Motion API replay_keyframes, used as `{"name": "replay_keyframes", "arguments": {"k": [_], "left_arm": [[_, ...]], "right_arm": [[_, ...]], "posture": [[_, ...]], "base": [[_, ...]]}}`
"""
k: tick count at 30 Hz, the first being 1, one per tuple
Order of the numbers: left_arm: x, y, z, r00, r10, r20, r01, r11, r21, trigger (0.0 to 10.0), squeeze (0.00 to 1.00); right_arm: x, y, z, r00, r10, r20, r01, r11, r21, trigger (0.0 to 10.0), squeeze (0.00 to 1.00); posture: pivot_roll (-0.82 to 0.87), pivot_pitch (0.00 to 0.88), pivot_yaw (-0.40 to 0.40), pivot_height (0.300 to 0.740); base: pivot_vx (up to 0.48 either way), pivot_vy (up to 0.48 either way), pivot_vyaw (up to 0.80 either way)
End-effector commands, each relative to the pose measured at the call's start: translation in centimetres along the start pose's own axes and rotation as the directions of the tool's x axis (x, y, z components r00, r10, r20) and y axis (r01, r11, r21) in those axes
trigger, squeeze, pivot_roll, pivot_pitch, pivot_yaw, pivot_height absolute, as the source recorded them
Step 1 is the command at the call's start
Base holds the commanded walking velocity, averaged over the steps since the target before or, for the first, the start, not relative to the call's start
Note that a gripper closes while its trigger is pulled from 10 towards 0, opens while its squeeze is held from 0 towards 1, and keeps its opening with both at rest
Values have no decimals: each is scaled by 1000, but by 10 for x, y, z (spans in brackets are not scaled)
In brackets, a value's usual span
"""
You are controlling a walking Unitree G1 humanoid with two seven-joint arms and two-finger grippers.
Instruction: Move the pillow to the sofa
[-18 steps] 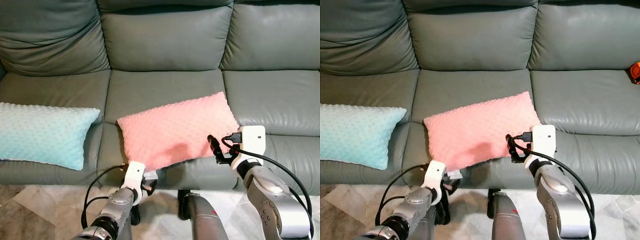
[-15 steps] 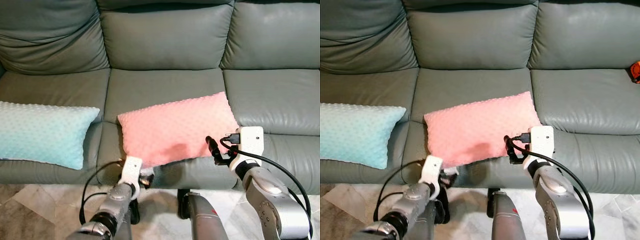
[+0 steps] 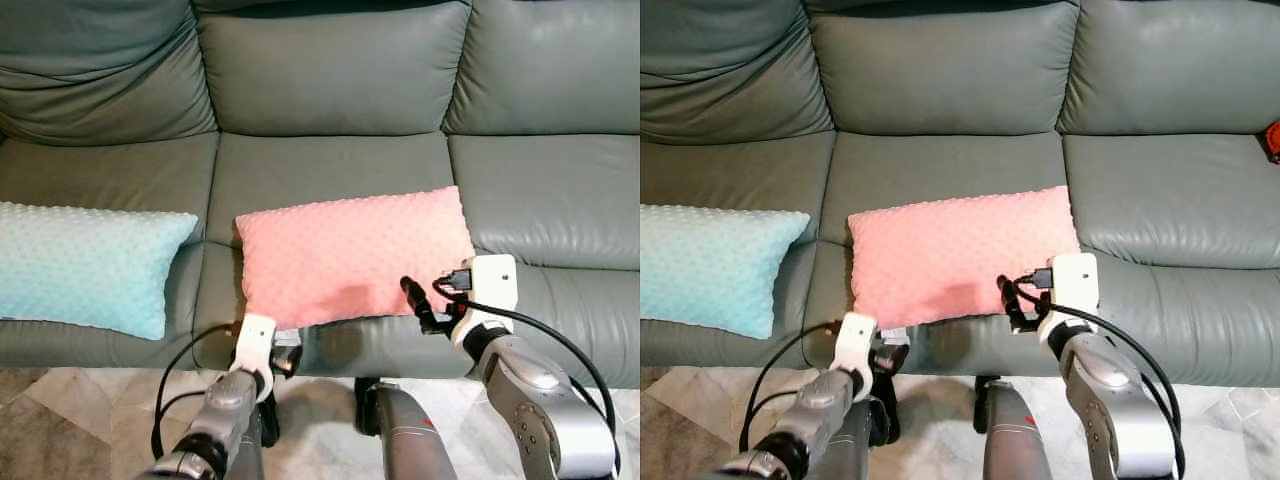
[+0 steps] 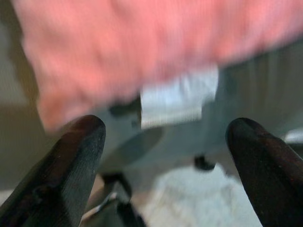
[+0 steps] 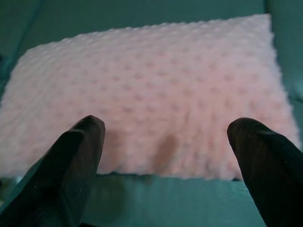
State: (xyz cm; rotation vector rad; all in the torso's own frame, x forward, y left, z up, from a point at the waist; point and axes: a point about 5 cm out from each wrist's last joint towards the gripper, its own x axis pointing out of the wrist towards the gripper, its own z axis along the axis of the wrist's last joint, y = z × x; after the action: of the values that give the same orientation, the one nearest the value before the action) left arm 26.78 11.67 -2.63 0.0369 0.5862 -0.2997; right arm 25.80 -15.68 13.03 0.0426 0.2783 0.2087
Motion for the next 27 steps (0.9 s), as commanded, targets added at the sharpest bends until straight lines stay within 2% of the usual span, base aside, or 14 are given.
{"name": "replay_keyframes", "arguments": {"k": [1, 5, 8, 13, 15, 18, 21, 24, 27], "left_arm": [[-11, 3, -28, 997, -24, -71, 25, 1000, 18, 10000, 0], [-18, 8, -36, 995, -50, -88, 54, 998, 45, 10000, 0], [-32, 14, -41, 992, -96, -79, 101, 993, 65, 10000, 0], [-45, 20, -35, 994, -100, -40, 103, 989, 109, 10000, 0], [-48, 31, -32, 999, -53, -8, 53, 989, 139, 10000, 0], [-47, 54, -27, 997, 72, 14, -73, 991, 113, 10000, 0], [-49, 73, -23, 984, 174, 24, -175, 981, 84, 10000, 0], [-48, 77, -23, 980, 198, 12, -198, 977, 82, 10000, 0], [-49, 89, -32, 951, 307, -25, -304, 949, 83, 10000, 0]], "right_arm": [[-1, 4, -12, 999, 27, -44, -27, 999, 18, 10000, 0], [3, 5, -17, 998, 38, -57, -37, 999, 19, 10000, 0], [9, 6, -22, 996, 49, -68, -48, 999, 13, 10000, 0], [19, 4, -28, 995, 51, -84, -51, 999, 5, 10000, 0], [24, 4, -34, 994, 52, -95, -52, 999, -3, 10000, 0], [33, 5, -45, 991, 61, -119, -62, 998, -3, 10000, 0], [39, 15, -61, 977, 134, -167, -136, 991, 3, 10000, 0], [42, 16, -66, 973, 146, -178, -150, 989, -5, 10000, 0], [51, 14, -85, 962, 167, -217, -180, 983, -40, 10000, 0]], "posture": [[-163, 454, 60, 740], [-135, 433, 65, 740], [-107, 407, 69, 740], [-76, 361, 73, 740], [-59, 327, 74, 740], [-43, 274, 70, 740], [-34, 223, 60, 740], [-33, 211, 58, 740], [-32, 138, 43, 740]], "base": [[0, 0, 0], [0, 0, 0], [0, 0, 0], [0, 0, 0], [0, 0, 0], [0, 0, 0], [0, 0, 0], [0, 0, 0], [0, 0, 0]]}}
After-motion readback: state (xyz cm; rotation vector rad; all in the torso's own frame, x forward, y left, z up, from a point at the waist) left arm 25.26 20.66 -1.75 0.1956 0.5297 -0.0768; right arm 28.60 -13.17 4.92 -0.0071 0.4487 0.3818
